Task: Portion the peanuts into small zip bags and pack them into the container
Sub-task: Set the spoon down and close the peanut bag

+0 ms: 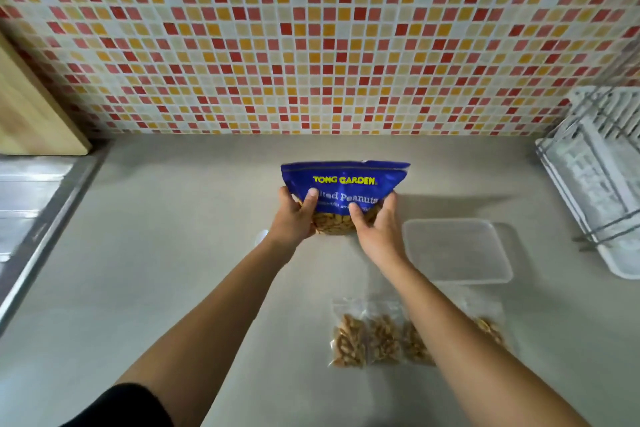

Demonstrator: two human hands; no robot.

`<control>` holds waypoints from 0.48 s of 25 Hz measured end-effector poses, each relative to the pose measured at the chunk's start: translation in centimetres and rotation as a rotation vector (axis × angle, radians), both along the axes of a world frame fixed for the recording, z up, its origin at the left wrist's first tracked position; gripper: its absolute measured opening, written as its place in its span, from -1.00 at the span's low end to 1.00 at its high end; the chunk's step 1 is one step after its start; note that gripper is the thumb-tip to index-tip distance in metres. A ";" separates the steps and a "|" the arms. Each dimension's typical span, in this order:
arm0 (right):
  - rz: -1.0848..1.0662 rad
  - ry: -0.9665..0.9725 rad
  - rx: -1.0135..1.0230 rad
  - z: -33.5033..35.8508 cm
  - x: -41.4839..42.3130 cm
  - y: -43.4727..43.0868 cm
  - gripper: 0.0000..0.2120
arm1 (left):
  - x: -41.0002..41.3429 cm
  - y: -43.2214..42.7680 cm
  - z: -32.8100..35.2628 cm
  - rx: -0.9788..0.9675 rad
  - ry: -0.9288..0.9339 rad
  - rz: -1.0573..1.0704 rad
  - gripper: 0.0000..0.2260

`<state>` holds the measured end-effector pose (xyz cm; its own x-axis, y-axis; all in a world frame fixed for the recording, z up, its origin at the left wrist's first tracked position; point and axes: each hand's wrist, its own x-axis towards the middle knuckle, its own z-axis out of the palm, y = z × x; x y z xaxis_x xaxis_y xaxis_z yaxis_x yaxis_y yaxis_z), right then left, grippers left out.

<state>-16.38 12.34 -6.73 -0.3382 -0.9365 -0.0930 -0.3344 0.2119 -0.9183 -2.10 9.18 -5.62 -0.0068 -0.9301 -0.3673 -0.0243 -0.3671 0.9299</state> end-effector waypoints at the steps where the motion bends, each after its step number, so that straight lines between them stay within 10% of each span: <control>1: -0.001 0.011 -0.026 0.0 -0.1 -1.4 -0.49 | -0.1 -1.5 0.3 -0.016 -0.013 0.000 -0.78; 12: 0.059 0.033 -0.012 -0.3 -2.1 -14.9 -0.43 | -1.0 -14.6 0.8 0.032 -0.087 -0.028 -0.60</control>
